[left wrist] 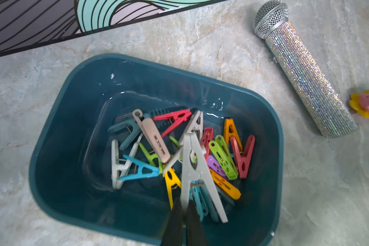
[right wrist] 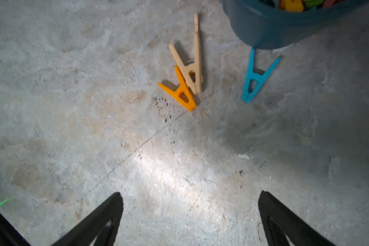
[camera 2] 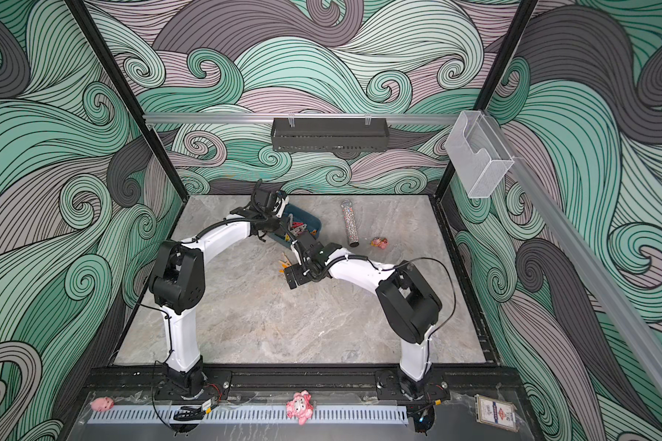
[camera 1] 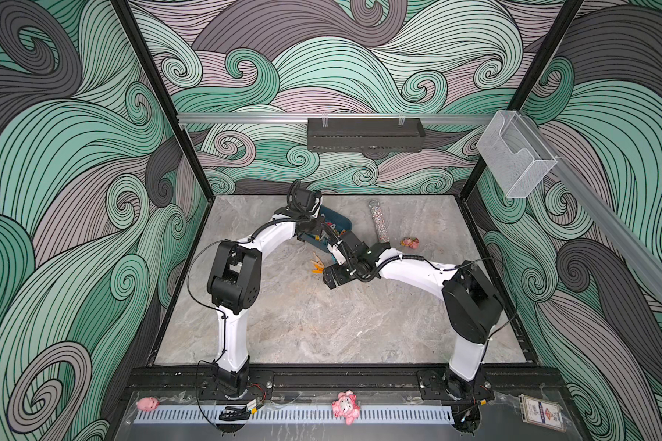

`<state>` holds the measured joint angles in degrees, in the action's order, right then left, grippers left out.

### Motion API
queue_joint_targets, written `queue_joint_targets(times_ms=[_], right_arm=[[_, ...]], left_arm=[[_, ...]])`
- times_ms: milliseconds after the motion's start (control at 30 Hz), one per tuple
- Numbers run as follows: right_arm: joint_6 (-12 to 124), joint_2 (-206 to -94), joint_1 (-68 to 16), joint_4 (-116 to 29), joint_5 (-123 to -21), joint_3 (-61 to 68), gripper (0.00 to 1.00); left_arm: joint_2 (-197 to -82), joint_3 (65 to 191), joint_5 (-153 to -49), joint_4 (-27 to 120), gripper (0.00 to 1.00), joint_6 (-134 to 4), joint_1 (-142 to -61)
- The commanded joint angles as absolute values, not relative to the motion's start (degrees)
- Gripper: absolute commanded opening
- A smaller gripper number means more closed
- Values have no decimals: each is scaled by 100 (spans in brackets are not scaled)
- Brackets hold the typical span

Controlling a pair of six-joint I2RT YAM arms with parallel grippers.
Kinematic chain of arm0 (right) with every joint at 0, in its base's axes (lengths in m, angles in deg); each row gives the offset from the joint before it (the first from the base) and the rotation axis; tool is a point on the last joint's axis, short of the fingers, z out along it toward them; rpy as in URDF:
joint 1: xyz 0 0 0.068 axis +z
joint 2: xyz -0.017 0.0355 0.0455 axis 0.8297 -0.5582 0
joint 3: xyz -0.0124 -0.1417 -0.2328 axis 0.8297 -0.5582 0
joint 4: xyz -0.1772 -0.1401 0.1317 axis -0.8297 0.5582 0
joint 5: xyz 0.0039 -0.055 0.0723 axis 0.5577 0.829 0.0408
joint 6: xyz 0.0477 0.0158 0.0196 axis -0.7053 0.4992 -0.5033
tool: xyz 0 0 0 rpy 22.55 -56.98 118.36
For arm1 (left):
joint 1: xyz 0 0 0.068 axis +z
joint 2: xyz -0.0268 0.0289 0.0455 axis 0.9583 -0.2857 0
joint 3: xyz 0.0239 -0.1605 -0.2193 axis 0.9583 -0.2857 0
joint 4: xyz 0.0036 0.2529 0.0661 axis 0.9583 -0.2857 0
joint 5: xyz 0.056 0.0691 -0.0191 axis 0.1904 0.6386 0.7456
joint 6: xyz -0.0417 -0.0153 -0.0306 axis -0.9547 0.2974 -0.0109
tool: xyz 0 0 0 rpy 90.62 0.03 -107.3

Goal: Put the clothespins into the storage box
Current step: Place the clothespin in the storage box.

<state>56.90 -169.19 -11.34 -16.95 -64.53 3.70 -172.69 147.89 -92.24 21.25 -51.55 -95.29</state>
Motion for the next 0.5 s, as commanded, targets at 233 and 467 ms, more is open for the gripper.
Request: queue_joint_targets(times_ms=[233, 467], right_arm=[[5625, -17067, -1256, -1800, -6209, 611, 100], [5583, -16811, -1322, -1820, -6105, 371, 100]], left_arm=[[-17251, 15058, -9216, 2059, 46, -5330, -9426], [-16090, 13692, -9478, 2082, 45, -5698, -9430]])
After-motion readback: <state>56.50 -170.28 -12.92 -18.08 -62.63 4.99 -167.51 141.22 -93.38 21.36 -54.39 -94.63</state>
